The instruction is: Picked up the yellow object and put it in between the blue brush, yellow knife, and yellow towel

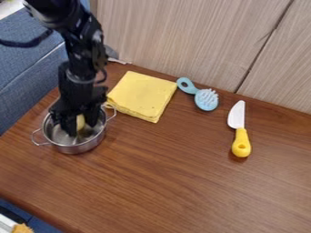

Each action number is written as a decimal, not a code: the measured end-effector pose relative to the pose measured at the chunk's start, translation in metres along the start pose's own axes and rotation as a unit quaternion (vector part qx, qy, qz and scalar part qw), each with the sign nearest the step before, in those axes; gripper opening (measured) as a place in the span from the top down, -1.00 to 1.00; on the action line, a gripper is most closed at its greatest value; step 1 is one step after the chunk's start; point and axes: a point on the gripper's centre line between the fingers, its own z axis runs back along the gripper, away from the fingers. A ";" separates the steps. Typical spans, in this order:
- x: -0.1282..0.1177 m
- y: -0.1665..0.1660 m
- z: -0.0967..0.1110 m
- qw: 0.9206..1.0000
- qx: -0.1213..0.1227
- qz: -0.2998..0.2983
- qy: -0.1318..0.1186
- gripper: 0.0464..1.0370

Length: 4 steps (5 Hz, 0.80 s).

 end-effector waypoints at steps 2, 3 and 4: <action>-0.027 -0.021 0.045 0.998 -0.056 -0.025 0.018 -0.10; -0.056 -0.041 0.061 0.991 -0.102 -0.072 0.050 -0.10; -0.085 -0.072 0.071 0.984 -0.129 -0.107 0.061 -0.10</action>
